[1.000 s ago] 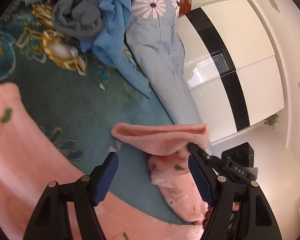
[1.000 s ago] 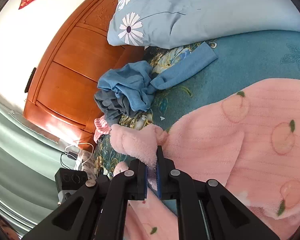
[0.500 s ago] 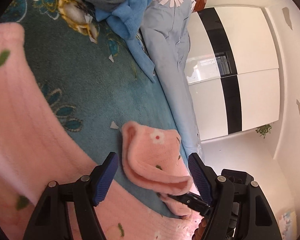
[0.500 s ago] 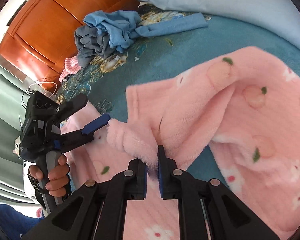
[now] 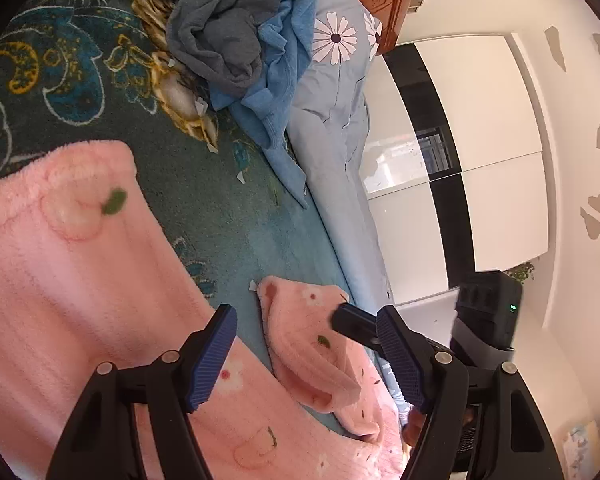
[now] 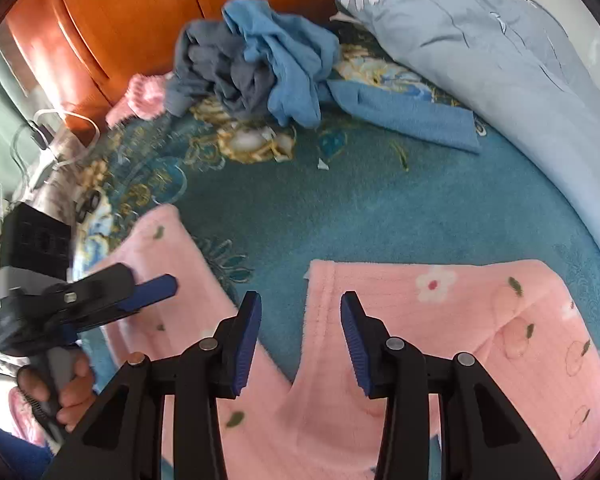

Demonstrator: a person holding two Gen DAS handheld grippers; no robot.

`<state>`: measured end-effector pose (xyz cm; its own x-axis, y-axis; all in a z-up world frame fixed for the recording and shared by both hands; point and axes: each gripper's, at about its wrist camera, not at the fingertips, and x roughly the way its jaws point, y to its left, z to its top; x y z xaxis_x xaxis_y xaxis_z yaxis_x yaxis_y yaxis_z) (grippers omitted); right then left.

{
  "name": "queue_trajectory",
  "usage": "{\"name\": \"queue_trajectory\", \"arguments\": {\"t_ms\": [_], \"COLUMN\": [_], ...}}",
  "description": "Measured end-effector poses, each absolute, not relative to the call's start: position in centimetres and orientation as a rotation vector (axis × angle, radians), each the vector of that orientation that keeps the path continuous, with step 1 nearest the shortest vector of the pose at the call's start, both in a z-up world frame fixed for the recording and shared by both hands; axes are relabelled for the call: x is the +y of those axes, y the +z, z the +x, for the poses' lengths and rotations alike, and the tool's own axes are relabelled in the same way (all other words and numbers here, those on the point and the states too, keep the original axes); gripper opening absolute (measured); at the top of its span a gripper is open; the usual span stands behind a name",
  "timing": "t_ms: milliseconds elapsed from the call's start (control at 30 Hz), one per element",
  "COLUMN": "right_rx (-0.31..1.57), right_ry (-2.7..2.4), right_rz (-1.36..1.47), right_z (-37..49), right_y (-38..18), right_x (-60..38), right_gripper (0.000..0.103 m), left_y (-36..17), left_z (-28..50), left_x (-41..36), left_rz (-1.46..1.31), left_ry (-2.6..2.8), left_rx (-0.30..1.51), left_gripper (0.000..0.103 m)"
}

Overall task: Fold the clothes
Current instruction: 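Grasp the fleece corner with the right tool and fold it toward the left tool, then grasp the fleece edge with the left tool and lift it up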

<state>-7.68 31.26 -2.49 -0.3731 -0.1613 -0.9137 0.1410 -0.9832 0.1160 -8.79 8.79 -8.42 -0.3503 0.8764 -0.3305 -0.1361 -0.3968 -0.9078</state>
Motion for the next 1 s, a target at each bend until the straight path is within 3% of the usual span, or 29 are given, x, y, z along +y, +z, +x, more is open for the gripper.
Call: {"name": "queue_trajectory", "arguments": {"t_ms": [233,300,333,367,533,833,1000], "right_rx": [0.089,-0.013,-0.074,-0.148,-0.378,-0.322,-0.294], "right_ry": [-2.514,-2.536,-2.541,-2.539,-2.556,-2.84,-2.876], "right_rz": [1.847,1.843,1.839,1.834,1.731,1.308,1.249], "right_z": [-10.2,-9.9,-9.7,-9.4,-8.0,-5.9,-3.6], "right_y": [-7.3,-7.0,-6.8,-6.5,-3.5,9.4,13.4], "right_x": [31.2,32.6,33.3,34.1,36.5,37.3,37.1], "right_gripper": [0.043,0.032,0.009,0.008,0.007,0.007,0.007], "left_y": [-9.1,-9.2,-9.2,-9.3,-8.9,-7.7,-6.1], "left_z": [-9.0,-9.1,-9.1,-9.1,-9.0,-8.1,-6.7], "left_x": [7.1,7.0,7.0,7.1,7.7,14.4,17.1], "left_rz": [-1.156,-1.152,-1.151,-1.152,-1.142,-1.137,-1.05], "left_ry": [1.819,1.81,1.806,1.802,1.787,1.738,1.749], "left_rx": [-1.119,-1.127,-1.13,-1.132,-1.107,-0.916,-0.811], "left_gripper": [0.076,0.076,0.076,0.076,0.076,0.076,0.076]}}
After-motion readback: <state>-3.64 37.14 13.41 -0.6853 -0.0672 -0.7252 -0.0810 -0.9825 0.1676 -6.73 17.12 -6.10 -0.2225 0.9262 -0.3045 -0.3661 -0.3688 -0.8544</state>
